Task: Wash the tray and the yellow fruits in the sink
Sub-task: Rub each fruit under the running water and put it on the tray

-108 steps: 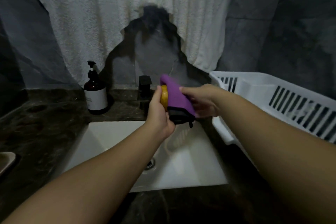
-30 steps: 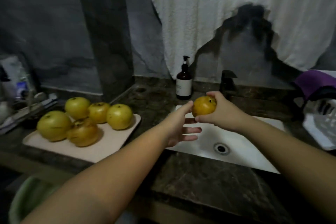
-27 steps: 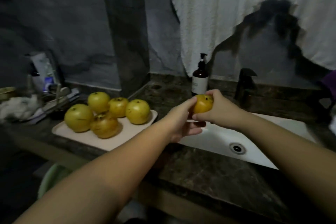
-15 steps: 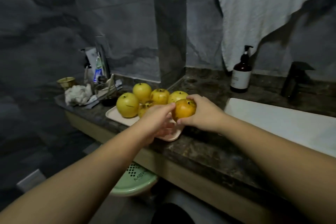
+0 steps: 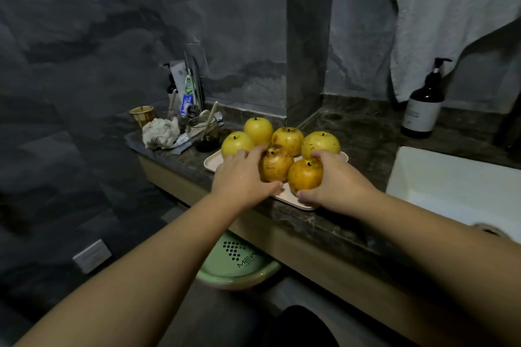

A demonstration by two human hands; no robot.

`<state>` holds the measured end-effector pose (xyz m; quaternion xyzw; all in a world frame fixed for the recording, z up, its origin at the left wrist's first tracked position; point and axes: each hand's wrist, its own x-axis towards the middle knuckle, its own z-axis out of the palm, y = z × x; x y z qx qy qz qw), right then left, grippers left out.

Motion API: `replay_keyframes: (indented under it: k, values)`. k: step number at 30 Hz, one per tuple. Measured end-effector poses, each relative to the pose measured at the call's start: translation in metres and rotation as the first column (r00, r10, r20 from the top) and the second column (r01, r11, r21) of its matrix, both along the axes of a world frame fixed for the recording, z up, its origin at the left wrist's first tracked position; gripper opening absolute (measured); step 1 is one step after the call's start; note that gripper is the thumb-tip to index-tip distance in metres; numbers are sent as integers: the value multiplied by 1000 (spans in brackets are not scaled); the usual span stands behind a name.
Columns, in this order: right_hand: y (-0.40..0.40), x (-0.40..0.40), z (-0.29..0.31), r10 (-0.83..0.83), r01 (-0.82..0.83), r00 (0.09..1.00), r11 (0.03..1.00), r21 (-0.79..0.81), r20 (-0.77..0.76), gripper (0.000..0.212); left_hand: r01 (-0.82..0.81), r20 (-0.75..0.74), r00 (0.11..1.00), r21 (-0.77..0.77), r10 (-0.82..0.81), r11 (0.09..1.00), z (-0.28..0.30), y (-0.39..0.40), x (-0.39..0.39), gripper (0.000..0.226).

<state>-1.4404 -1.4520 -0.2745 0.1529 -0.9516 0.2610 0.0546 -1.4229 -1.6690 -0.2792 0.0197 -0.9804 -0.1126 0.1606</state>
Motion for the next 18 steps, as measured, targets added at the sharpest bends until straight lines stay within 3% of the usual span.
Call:
replay_keyframes:
  k: [5, 10, 18]
  values:
    - [2, -2, 0, 34, -34, 999, 999, -13, 29, 103, -58, 38, 998, 60, 55, 997, -6, 8, -5, 116]
    - [2, -1, -3, 22, -21, 1000, 1000, -7, 6, 100, -90, -14, 996, 44, 91, 995, -10, 9, -8, 96]
    - [-2, -4, -4, 5, -5, 1000, 1000, -3, -9, 99, -104, -57, 993, 71, 108, 992, -13, 6, -13, 92]
